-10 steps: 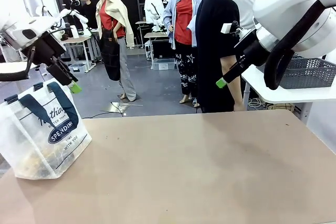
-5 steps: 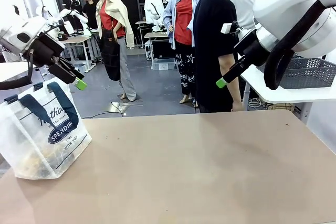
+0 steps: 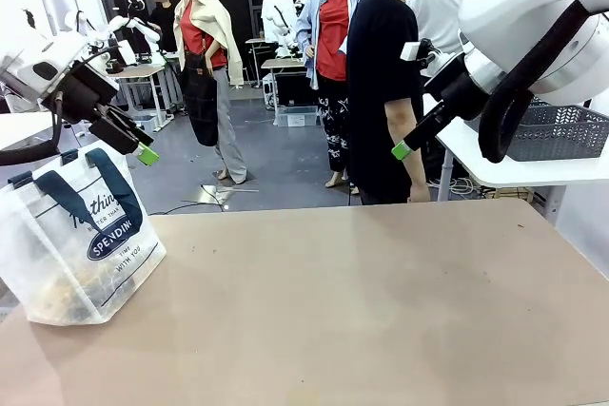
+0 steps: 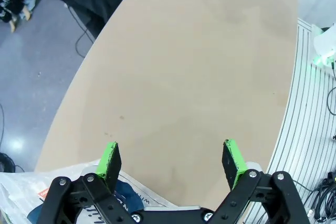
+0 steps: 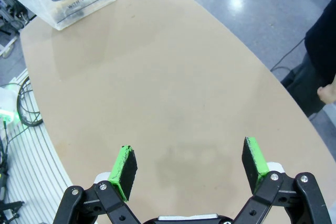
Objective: Transfer purchased items from the store into the shopping bag.
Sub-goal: Move the Reusable shopping bag to the right side of the table.
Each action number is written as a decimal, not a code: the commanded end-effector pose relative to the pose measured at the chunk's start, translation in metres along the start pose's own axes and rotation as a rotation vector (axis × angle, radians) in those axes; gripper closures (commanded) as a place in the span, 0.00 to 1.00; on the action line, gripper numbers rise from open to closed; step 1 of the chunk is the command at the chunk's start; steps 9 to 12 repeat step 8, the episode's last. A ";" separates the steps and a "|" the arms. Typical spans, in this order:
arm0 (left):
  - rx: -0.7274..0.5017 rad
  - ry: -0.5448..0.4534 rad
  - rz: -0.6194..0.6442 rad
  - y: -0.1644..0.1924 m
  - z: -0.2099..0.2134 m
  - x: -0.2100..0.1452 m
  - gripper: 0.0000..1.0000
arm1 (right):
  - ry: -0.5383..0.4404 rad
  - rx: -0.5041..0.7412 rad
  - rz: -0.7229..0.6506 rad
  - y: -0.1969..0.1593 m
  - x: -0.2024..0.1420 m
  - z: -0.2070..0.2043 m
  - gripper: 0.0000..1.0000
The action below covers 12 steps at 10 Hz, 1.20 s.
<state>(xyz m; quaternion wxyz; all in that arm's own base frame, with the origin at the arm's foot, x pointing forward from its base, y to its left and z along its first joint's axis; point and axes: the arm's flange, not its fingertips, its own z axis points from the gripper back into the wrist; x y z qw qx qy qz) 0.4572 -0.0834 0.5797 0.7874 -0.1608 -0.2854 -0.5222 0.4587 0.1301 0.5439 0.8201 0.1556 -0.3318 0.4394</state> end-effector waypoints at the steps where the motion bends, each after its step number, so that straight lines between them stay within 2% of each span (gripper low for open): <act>1: -0.012 -0.006 0.001 0.002 0.002 0.001 0.00 | 0.018 0.001 0.005 0.000 -0.002 0.001 0.00; 12: -0.012 -0.006 0.001 0.002 0.002 0.001 0.00 | 0.018 0.001 0.005 0.000 -0.002 0.001 0.00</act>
